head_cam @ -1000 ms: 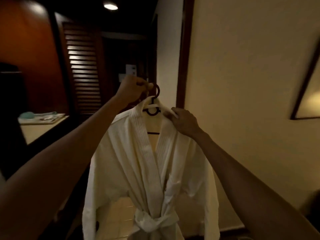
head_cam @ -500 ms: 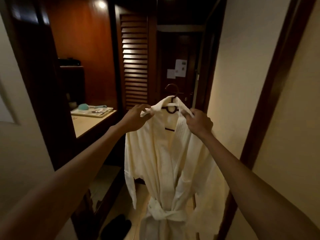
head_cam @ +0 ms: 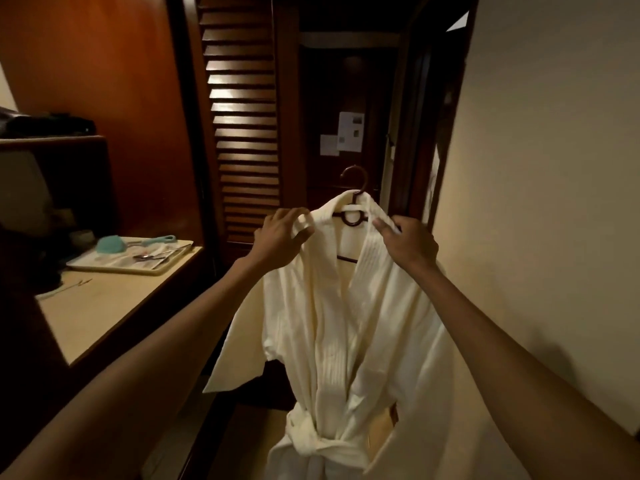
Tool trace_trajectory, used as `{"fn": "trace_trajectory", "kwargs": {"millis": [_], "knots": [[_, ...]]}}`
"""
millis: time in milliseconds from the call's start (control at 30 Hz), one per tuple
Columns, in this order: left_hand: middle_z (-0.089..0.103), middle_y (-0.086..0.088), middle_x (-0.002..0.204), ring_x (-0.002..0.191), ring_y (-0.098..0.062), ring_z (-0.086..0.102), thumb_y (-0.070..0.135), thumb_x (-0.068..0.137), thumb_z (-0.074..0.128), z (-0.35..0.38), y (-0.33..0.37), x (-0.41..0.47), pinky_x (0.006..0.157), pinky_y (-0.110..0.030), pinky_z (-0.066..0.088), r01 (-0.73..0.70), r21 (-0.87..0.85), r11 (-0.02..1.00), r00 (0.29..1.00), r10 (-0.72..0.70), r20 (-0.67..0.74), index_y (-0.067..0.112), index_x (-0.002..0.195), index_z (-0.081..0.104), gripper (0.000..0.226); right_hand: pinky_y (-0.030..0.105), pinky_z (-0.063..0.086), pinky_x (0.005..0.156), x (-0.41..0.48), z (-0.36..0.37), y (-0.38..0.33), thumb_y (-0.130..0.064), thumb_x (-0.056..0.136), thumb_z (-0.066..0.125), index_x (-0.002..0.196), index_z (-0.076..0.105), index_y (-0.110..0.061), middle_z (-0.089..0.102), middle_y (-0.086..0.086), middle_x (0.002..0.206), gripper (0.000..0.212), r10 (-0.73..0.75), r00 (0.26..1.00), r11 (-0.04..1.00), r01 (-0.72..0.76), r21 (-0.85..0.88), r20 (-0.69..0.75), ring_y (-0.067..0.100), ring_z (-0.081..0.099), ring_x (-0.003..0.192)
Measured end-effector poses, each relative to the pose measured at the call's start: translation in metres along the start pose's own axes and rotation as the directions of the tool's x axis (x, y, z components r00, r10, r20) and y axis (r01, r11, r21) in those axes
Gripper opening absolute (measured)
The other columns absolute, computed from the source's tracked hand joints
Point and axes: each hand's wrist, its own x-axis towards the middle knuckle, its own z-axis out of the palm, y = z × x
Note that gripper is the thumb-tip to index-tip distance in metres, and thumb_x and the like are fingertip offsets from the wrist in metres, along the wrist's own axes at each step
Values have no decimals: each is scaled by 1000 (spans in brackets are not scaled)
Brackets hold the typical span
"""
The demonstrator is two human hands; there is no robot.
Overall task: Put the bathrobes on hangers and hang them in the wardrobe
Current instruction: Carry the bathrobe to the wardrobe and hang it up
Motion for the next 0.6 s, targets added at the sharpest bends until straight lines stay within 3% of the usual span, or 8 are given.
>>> {"fn": "trace_trajectory", "kwargs": {"millis": [167, 300, 467, 600], "knots": [[49, -4, 126, 119, -27, 46, 66, 89, 51, 52, -10, 91, 96, -51, 45, 26, -28, 999, 999, -27, -36, 29, 118, 58, 47, 26, 25, 49, 76, 40, 44, -57, 91, 53, 59, 42, -17, 48, -4, 56, 52, -13, 1000, 1000, 13, -20, -16, 9, 45, 53], [63, -2, 106, 91, -21, 64, 64, 88, 56, 101, -19, 167, 74, -41, 59, -3, -235, 972, 1000, 0, -10, 23, 108, 57, 46, 27, 23, 49, 156, 70, 82, -57, 91, 53, 56, 38, -19, 44, -6, 54, 54, -41, 999, 999, 40, -33, -27, 10, 43, 51], [65, 0, 93, 80, -13, 63, 53, 92, 60, 153, -23, 259, 57, -21, 44, -9, -313, 950, 998, -10, -58, 16, 99, 60, 38, 30, 33, 57, 263, 111, 127, -61, 89, 52, 57, 42, -19, 46, -6, 54, 53, -69, 998, 997, 70, -45, 2, 15, 48, 53], [66, -1, 92, 81, -12, 64, 50, 89, 65, 200, -29, 330, 59, -21, 47, 28, -424, 905, 992, -76, -96, 13, 96, 66, 37, 28, 32, 56, 338, 142, 159, -61, 89, 51, 61, 50, -20, 52, -5, 56, 50, -93, 995, 995, 95, -44, 30, 15, 51, 54]]}}
